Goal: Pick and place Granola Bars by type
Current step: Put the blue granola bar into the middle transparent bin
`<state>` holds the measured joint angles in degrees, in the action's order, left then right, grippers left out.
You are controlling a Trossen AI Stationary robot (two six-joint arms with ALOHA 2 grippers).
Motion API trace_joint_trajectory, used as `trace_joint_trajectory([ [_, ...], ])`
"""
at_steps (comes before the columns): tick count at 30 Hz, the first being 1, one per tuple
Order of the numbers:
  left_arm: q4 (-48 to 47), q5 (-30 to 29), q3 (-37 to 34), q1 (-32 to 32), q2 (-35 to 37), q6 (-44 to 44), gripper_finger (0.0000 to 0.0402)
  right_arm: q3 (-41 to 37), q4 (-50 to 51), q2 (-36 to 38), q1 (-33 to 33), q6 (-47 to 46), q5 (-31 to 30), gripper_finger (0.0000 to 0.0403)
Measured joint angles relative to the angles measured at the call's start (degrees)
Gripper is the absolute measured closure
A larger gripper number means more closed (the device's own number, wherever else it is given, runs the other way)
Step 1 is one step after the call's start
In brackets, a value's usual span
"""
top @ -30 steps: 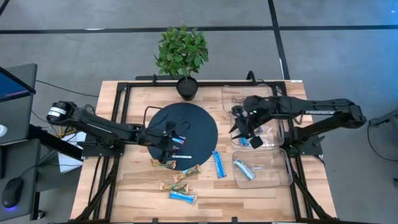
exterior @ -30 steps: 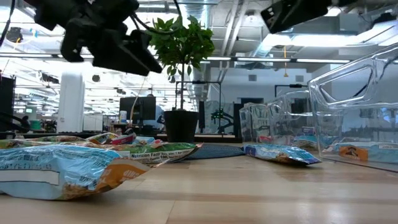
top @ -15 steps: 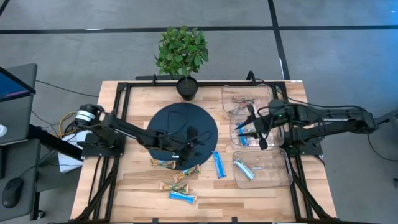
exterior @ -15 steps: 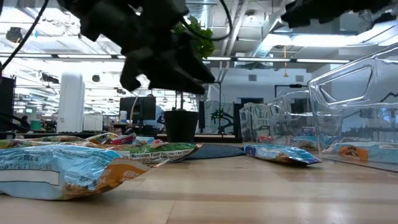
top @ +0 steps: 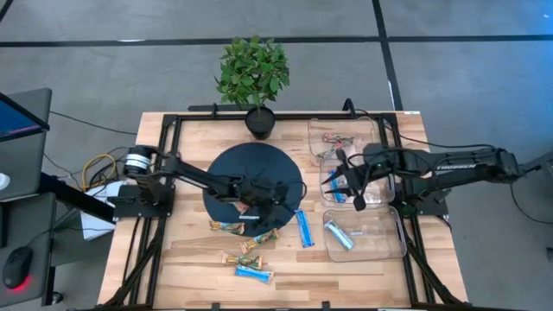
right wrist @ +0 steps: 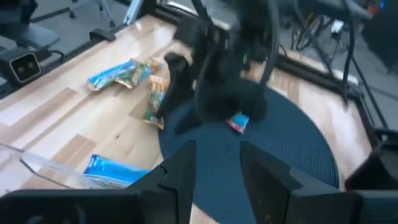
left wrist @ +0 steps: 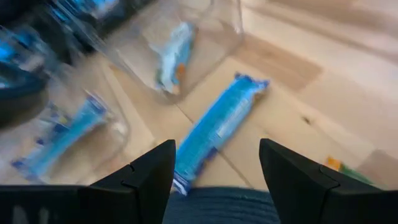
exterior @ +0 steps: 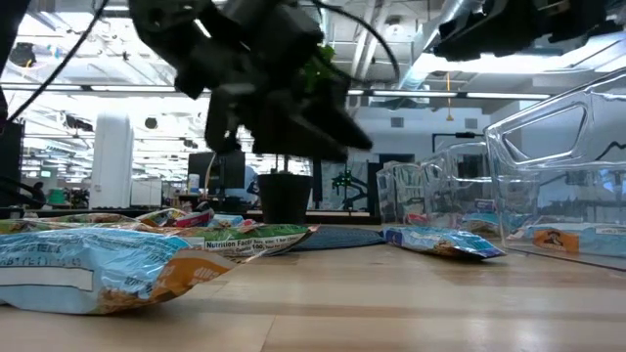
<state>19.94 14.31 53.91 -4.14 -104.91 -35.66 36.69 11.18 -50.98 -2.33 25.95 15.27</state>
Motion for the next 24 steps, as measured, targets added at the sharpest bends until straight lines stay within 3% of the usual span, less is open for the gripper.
trace_joint_trajectory([
  [14, -13.6, 3.5, 20.0, 0.4, -16.2, -1.9, 0.0173, -3.6, -4.2, -0.2, 5.5, 4.2, -0.2, 0.0285],
  [24, -21.0, 4.9, 27.0, 0.9, -20.0, -6.4, 0.0173, -3.7, -2.4, 0.1, 5.5, 4.5, -0.2, 0.0285],
])
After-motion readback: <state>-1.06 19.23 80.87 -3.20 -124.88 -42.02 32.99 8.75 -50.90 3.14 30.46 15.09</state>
